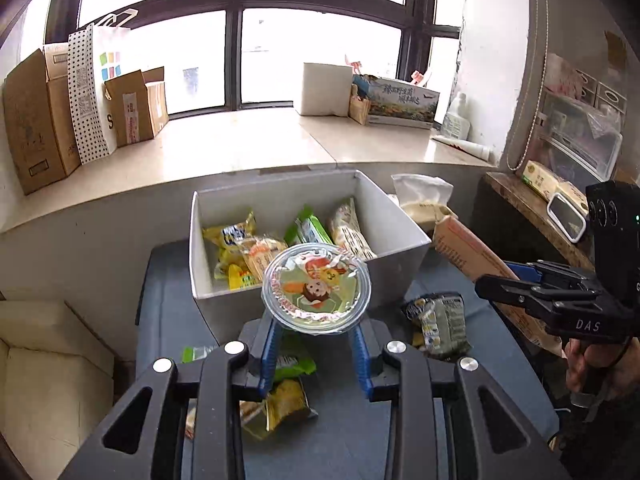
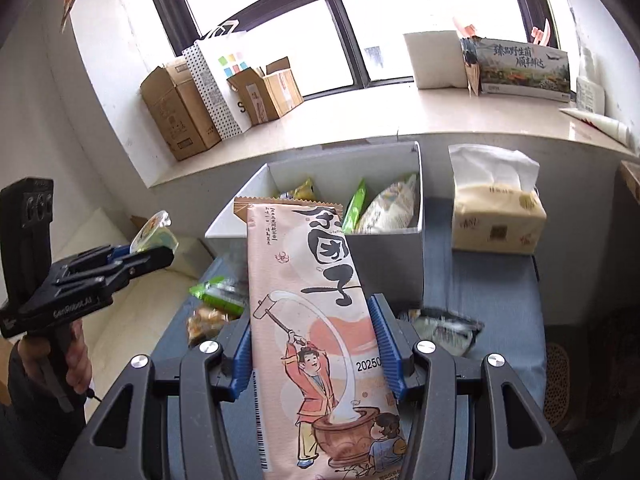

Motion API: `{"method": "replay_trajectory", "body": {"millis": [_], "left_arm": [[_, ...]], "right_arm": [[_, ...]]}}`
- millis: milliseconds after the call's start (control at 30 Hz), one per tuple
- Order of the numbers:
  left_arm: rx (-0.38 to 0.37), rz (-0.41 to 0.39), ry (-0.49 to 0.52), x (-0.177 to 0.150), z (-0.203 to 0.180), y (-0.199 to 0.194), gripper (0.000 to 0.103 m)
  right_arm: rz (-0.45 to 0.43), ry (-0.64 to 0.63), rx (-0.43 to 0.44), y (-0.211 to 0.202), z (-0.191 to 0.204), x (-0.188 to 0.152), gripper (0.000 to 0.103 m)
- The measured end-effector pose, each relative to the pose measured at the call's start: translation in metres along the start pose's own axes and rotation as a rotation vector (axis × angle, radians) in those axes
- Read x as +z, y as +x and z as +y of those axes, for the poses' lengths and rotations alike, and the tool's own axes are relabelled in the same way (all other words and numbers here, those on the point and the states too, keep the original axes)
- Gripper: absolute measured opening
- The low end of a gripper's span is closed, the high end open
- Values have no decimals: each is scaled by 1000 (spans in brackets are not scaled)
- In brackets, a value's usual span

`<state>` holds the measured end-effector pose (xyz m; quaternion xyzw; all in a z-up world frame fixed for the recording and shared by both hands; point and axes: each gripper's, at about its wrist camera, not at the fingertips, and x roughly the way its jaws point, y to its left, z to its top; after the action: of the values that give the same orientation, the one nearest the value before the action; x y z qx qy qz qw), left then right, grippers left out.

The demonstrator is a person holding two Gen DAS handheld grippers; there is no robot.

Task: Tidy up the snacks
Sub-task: 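Lower the jelly cup and pink pack into the white box, opening both tools, then grasp the grey printed chip bag with the right tool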

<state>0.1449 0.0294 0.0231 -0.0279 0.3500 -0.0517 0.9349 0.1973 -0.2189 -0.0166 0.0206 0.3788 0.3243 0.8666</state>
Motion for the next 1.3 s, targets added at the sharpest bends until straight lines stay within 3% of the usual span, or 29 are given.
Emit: {"method": "replay_trajectory", "body": {"millis": [200,367,433,467,500,533,567,600,667,800,1033,1300], "left_arm": [[69,33,-37,56,37,59,35],[140,81,-60,69,63,113,36],[188,125,-54,66,68,130,49],[205,143,-51,64,69,135,68],[219,155,-49,62,71,139,88],[227,130,-43,59,71,136,92],[249,97,-40,56,71,129,93],[271,80,-42,55,72,125,95],[244,60,-52,54,75,116,98],[231,56,-91,55,79,104,99],[240,1,-84,43,72,59,99],[220,-60,-39,-18,50,-20,100]], "right_arm": [[-21,32,-97,47,-4,80,56],[18,37,-216,97,-19,115,57],[24,60,-234,113,-28,124,59],[10,74,-226,118,-33,127,60],[-3,86,-226,120,-37,129,75],[-16,99,-245,121,-41,131,95],[-34,109,-259,119,-44,132,101],[-52,110,-248,117,-44,132,102],[-58,88,-231,113,-40,129,103],[-38,8,-277,111,-26,122,103],[-92,-37,-211,67,-7,103,103],[-164,-91,-70,-11,27,16,103]]}}
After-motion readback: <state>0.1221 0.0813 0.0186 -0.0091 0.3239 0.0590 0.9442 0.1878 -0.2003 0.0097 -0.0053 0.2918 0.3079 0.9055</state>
